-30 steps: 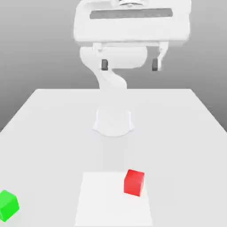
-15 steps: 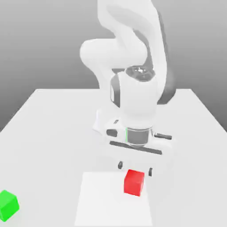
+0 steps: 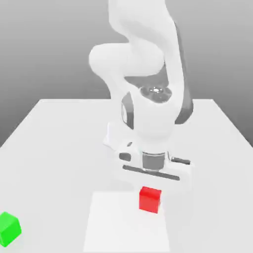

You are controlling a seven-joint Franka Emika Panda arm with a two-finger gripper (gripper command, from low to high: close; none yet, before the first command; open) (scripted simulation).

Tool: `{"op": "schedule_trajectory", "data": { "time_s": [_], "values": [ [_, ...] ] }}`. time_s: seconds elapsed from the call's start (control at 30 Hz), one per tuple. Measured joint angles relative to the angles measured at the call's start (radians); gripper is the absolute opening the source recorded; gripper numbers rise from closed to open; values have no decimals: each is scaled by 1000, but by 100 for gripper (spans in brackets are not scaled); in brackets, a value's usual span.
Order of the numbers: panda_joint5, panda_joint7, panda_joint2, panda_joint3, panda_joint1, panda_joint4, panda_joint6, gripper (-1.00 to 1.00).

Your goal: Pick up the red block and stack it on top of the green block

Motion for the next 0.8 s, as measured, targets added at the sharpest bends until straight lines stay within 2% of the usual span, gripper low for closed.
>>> {"op": "schedule_trajectory", "data": {
  "time_s": [0.2,0.53,0.6,0.7,0.73,0.8],
  "values": [
    [69,-98,29,-76,-161,143,-117,-100],
    [93,-218,185,-277,-398,461,-282,-100],
    [101,-237,232,-300,-431,502,-275,-100],
    [128,-259,334,-290,-453,518,-191,-100],
    [132,-263,352,-287,-456,520,-175,100],
    [132,-263,352,-287,-456,520,-175,100]
  ]
}}
